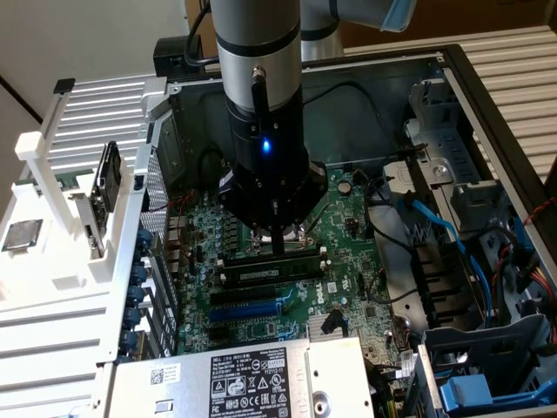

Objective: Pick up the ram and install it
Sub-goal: 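Press down the ram until it locks into place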

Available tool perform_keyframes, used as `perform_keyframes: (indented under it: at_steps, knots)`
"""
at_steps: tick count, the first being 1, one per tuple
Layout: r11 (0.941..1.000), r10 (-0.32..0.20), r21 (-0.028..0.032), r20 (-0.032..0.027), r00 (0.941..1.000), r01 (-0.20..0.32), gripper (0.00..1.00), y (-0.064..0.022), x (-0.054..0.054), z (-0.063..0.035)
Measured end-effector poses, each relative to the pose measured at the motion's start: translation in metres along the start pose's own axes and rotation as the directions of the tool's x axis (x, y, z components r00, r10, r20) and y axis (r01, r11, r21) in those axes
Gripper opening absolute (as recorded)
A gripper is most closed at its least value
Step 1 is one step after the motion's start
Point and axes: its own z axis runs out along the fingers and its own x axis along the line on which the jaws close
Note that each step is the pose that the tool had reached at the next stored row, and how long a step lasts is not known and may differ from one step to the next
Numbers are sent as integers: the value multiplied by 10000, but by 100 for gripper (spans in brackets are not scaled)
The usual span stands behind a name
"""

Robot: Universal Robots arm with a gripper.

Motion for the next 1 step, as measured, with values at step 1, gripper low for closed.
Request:
perform_keyframes:
  at_steps: [1]
  knots:
    - [10000, 0, 0, 0, 10000, 0, 11, 0, 0, 0]
